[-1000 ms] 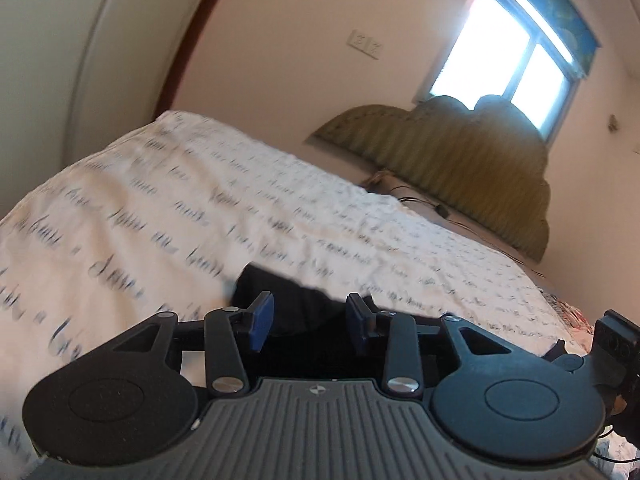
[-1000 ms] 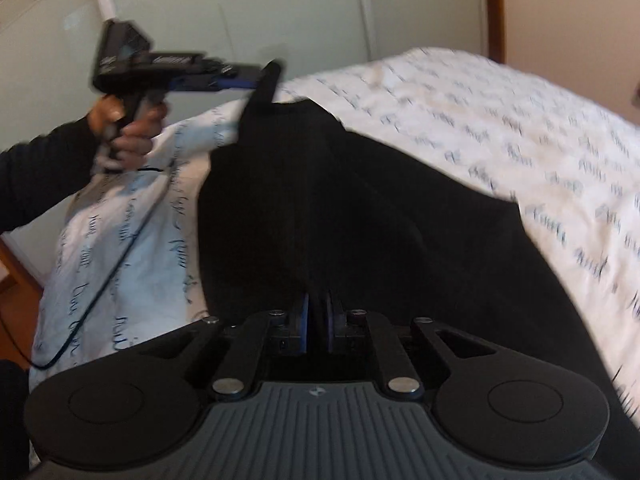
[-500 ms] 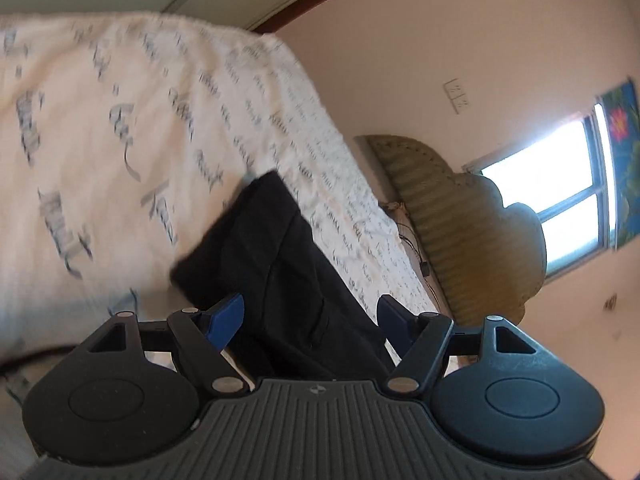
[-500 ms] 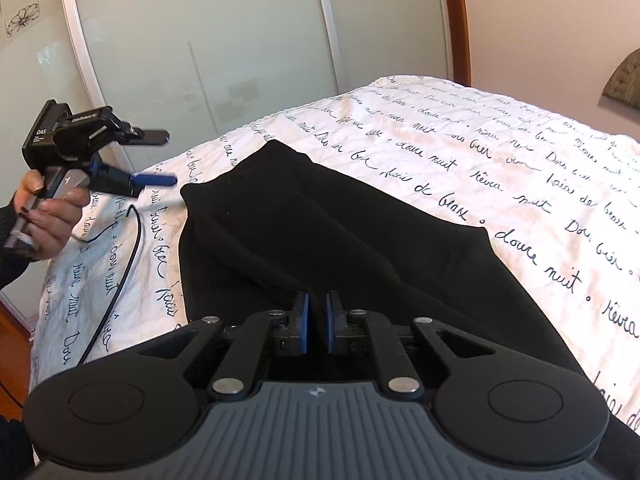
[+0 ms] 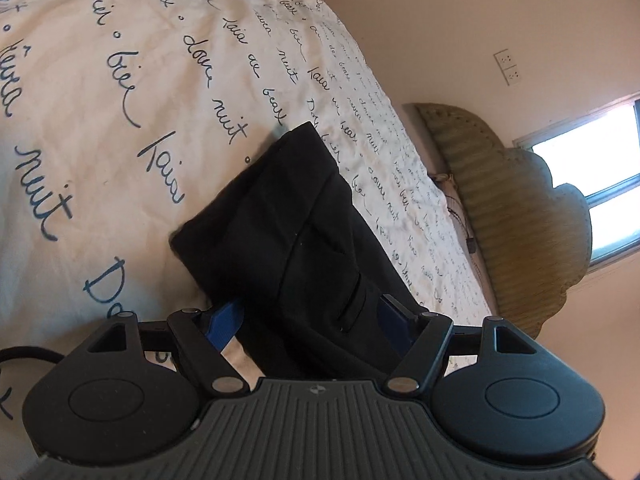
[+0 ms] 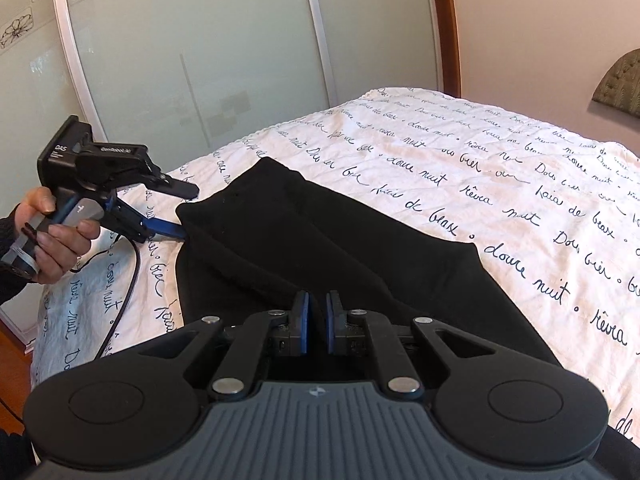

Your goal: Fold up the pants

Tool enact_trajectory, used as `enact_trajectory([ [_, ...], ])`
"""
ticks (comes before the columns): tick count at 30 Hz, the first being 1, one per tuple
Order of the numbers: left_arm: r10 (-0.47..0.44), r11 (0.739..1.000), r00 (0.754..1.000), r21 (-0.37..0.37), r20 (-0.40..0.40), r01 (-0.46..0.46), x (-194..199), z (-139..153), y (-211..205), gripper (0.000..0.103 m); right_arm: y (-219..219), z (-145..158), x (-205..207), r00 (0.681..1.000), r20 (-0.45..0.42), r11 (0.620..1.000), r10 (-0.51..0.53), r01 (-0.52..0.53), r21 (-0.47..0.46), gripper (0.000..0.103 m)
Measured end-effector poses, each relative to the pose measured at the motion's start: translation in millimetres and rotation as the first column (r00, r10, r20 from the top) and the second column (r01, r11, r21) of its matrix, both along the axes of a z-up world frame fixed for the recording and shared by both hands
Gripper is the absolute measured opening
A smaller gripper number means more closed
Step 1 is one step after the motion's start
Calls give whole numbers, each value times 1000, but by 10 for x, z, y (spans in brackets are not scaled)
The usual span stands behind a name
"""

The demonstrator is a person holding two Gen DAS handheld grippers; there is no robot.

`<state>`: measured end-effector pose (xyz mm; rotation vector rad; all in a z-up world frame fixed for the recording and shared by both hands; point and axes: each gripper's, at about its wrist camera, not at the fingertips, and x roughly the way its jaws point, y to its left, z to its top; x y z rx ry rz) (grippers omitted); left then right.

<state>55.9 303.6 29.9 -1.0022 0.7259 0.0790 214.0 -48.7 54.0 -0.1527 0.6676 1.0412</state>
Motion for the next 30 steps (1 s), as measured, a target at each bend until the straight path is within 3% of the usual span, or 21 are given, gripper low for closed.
enact_trajectory([
  [1,9,1000,1000,17,-16,-9,27,13,-6,58,-10,8,9,1000,-1,1000,-2,2,6,9],
  [2,15,999,999,42,-40,-13,55,21,-13,32,-21,8,11,1000,-2,1000,-6,6,11,9],
  [3,6,998,998,69,-65,-1,88,22,-21,20,-33,13,20,1000,-5,1000,-8,8,17,9],
  [5,-8,996,996,91,-94,16,121,5,-14,11,-41,13,25,1000,-10,1000,-9,10,20,9],
  [7,-22,993,994,116,-107,35,134,39,-20,11,-40,1,16,1000,-13,1000,-6,6,16,9],
  [10,-32,985,998,169,-59,41,86,234,-11,10,-58,2,-33,1000,-16,1000,13,-13,8,9],
  [14,-37,985,999,167,12,35,-11,499,18,10,-18,29,-297,993,112,993,46,-33,-111,9],
  [18,-62,982,997,183,36,54,-3,629,-39,10,16,-34,-597,966,241,970,99,-39,-241,13],
  [21,-59,981,998,185,29,53,33,628,-45,10,38,-122,-771,937,326,947,128,-18,-320,41],
  [22,-56,982,998,184,27,50,41,625,-38,9,28,-131,-832,928,346,946,137,-18,-325,63],
  [23,-55,982,998,180,27,49,42,625,-32,10,13,-123,-890,921,359,946,148,-26,-323,76],
  [26,-66,984,997,169,29,60,51,634,-3,10,-41,-89,-1002,910,380,952,169,-50,-302,77],
  [30,-75,984,997,165,34,68,38,662,4,9,-11,-134,-897,887,442,935,132,36,-353,73],
])
